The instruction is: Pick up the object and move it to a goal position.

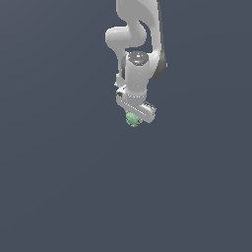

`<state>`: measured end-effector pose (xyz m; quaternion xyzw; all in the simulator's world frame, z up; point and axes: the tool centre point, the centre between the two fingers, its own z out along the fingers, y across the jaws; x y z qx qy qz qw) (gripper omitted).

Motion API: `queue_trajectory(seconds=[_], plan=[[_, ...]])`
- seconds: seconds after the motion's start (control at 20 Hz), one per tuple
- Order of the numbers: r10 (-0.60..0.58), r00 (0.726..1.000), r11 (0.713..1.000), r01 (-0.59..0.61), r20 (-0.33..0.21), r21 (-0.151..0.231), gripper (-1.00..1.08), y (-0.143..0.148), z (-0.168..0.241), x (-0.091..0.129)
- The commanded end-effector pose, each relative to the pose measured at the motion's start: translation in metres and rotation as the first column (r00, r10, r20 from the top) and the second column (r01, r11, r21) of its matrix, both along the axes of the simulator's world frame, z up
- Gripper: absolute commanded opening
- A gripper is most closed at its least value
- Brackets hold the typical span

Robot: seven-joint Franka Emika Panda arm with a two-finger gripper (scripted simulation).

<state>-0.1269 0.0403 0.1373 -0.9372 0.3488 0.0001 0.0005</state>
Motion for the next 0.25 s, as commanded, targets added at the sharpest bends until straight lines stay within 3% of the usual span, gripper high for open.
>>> queue_trajectory(seconds=[0.0,0.2], plan=[[0.000,1.000,1.000,0.000,0.000,0.000,-1.00,-0.0002,0.0035,-0.0050],[0.000,1.000,1.000,0.000,0.000,-0.001,-1.00,-0.0003,0.0054,-0.0075]])
